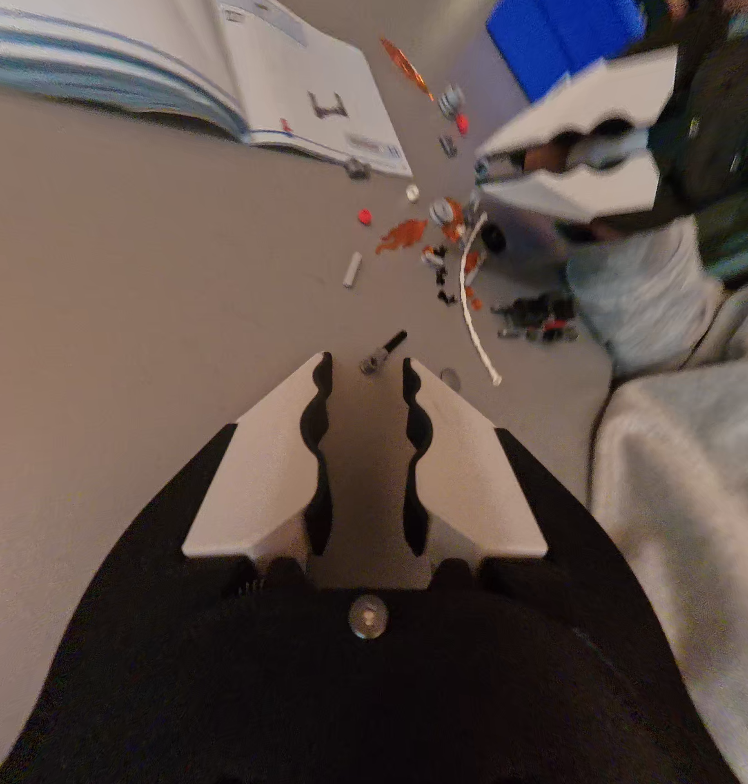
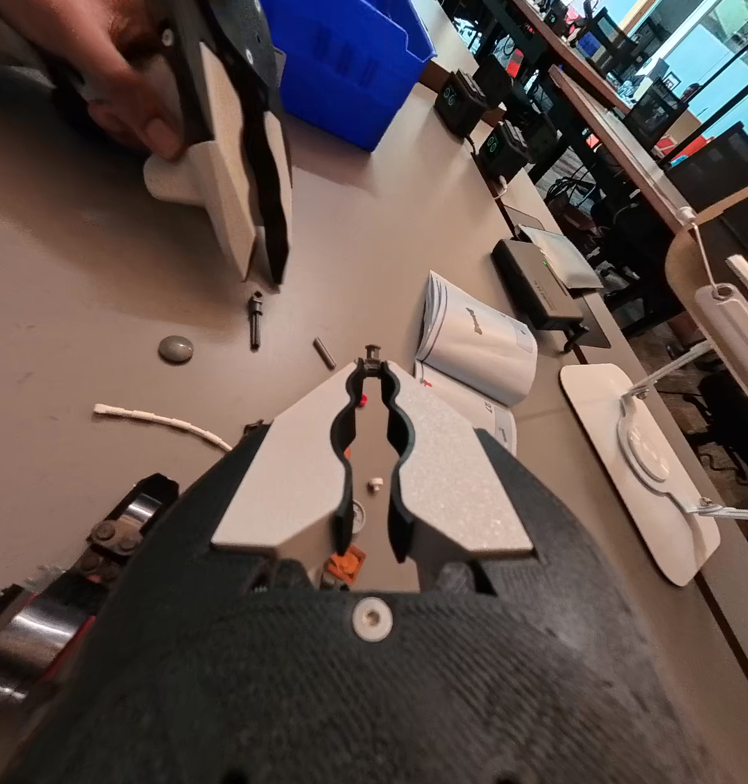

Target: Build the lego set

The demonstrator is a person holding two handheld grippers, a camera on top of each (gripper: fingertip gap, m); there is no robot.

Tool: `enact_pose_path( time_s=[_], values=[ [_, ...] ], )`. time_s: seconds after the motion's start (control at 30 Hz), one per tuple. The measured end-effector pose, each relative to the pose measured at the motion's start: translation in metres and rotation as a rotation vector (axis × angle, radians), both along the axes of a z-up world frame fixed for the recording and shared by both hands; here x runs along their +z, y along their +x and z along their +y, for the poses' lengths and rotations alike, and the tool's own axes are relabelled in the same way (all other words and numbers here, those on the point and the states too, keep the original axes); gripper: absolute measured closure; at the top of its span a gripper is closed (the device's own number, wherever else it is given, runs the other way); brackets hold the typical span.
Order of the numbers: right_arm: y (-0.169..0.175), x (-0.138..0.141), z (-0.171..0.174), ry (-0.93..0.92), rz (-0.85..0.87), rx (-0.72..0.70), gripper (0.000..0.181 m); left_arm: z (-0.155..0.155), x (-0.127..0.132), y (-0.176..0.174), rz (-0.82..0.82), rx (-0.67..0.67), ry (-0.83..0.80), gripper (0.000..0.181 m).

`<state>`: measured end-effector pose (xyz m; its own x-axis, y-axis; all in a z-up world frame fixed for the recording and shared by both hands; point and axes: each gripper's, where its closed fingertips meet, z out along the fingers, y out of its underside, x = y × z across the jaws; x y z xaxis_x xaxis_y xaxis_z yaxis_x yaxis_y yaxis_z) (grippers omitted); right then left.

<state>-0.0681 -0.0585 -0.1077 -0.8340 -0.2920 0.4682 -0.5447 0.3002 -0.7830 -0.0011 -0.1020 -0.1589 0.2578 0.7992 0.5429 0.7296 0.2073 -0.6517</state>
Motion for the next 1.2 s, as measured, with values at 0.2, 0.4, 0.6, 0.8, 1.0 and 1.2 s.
enact_pose_path(
  time_s=[0.2, 0.4, 0.6, 0.8, 1.0, 1.2],
  values=[
    [0.006, -0.005, 0.0, 0.022, 0.013, 0.02, 0.176, 0.012, -0.003, 0.003, 0.079, -0.135, -0.234, 0.16],
    [0.011, -0.008, -0.001, 0.035, 0.011, 0.035, 0.176, 0.005, -0.01, -0.001, 0.02, -0.087, -0.211, 0.169],
    [0.011, -0.007, -0.001, 0.032, -0.011, 0.036, 0.176, 0.006, -0.013, -0.002, -0.017, -0.088, -0.153, 0.181],
    [0.011, -0.009, -0.002, 0.038, -0.005, 0.034, 0.176, 0.021, -0.01, -0.005, -0.031, -0.109, -0.069, 0.181],
    [0.011, -0.007, -0.001, 0.034, 0.0, 0.032, 0.176, 0.024, -0.004, -0.01, 0.032, -0.113, -0.112, 0.162],
    [0.014, -0.006, -0.001, 0.033, 0.014, 0.039, 0.176, 0.027, -0.009, -0.012, 0.016, -0.141, -0.156, 0.167]
  ],
)
